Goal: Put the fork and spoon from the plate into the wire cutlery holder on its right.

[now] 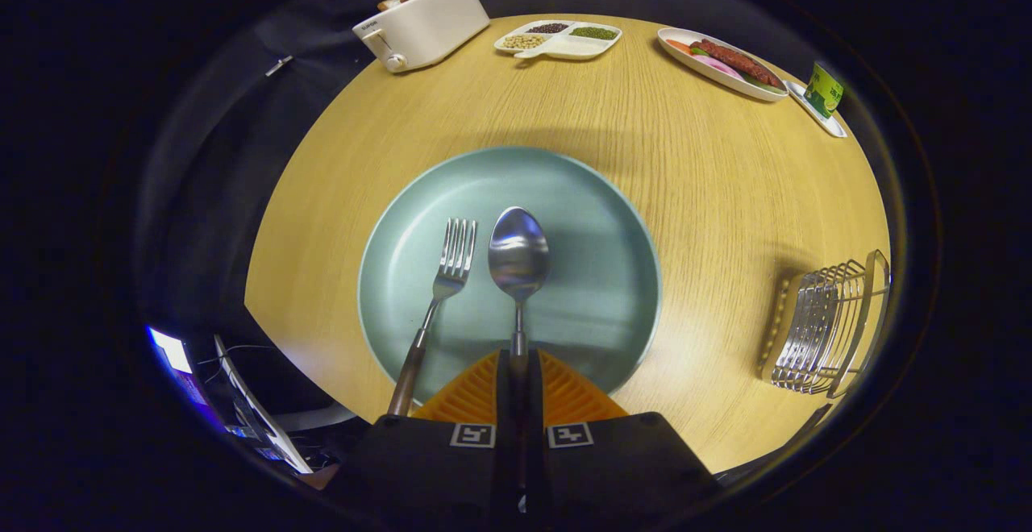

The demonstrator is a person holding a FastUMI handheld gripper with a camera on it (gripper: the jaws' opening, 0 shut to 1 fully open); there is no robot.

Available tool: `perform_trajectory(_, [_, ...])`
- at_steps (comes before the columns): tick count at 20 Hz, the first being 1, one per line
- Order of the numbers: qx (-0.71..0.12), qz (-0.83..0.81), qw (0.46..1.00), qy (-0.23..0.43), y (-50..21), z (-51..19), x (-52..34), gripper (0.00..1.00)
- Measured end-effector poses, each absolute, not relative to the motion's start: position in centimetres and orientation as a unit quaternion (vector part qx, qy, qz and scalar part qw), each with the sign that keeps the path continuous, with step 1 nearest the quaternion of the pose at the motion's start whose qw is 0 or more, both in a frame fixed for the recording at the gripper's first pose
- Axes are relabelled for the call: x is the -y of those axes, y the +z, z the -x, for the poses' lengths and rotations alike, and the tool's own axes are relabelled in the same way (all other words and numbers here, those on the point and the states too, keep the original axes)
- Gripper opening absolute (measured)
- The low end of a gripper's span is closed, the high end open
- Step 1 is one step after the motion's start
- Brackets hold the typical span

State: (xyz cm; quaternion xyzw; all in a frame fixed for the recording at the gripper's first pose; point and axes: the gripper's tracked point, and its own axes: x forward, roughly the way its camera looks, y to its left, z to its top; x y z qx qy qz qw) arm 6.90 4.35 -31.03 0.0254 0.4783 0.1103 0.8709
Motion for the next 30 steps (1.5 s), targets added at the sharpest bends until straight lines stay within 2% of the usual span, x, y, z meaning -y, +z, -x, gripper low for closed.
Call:
perform_trajectory(6, [-0.458,-0.068,0.875,0.142,-25.0,-5.0,-1.2,0.09])
perform_trajectory(13, [-0.464,-0.078,0.872,0.131,-18.5,-2.8,9.6,0.09])
perform_trajectory(20, [-0.526,-0.036,0.843,0.11,-20.0,-0.3,18.5,0.09])
perform_trajectory(30, [-0.605,-0.021,0.786,0.125,-23.8,-0.7,18.6,0.09])
